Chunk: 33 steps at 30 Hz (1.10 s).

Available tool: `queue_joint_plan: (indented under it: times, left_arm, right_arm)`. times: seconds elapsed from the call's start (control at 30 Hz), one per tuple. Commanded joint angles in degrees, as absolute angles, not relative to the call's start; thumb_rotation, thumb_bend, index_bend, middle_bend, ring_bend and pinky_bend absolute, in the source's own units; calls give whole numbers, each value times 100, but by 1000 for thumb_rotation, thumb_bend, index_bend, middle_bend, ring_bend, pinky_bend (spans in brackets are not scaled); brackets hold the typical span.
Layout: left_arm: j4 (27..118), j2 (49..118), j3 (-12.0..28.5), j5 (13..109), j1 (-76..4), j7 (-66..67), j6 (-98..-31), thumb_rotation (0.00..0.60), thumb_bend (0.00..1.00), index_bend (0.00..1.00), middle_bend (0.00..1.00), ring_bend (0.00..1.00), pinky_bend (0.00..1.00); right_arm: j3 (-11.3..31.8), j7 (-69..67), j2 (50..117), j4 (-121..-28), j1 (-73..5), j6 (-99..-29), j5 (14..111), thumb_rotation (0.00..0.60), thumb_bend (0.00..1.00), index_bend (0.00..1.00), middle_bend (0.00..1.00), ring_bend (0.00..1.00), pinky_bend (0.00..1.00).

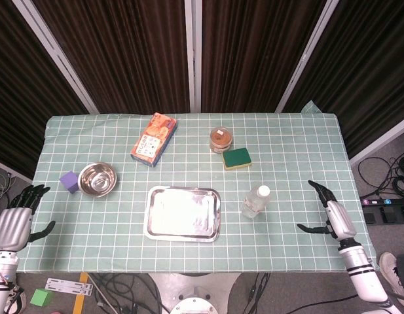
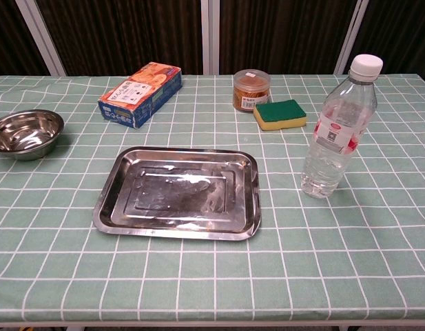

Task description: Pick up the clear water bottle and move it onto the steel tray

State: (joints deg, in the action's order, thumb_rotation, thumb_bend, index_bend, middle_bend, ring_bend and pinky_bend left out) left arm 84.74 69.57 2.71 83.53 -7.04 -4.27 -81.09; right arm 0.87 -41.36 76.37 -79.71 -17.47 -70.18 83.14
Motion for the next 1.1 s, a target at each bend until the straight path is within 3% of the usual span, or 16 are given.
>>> queue_joint_plan:
  times: [0.03,0.27,0.67,0.8,0.87,1.0,1.1]
  left_arm:
    - [8466,6945,280,8353,-703,-439,-8119,600,281,185,207,109,192]
    - [8376,6956,268,8403,-716,-403,-8139,600,280,185,207,109,192]
    - [8231,6998,312,8376,-743,-468,-8145,600,280,185,207,110,192]
    - [8156,7003,312,8355,-750,-537,-8112,600,280,185,207,109,192]
    - [8134,7002,312,8346,-746,-569,-8107,600,281,185,207,109,192]
    - [8100,7001,307,8336,-742,-619,-8098,600,280,185,207,110,192]
    - [8078,7013,302,8331,-742,-643,-8085,600,281,185,207,110,192]
  right_arm:
    - [121,-6465,8510,-7183,-2053,-6547,8765,600,0,0,61,0,0]
    - [374,-6883,9092,-6622,-2418,-6555,8900,600,0,0,72,0,0]
    - [451,-6688,9492,-6490,-2973,-6326,9042,600,0,0,77,0,0]
    - [563,-6507,9695,-6371,-3061,-6238,8859,600,0,0,136,11,48]
    - [633,-6390,9781,-6328,-3074,-6243,8760,600,0,67,229,78,124]
    - [745,-6135,9917,-6283,-3052,-6278,8562,600,0,367,378,227,259]
    - [751,-6102,9907,-6297,-3062,-6237,8515,600,0,461,413,253,292]
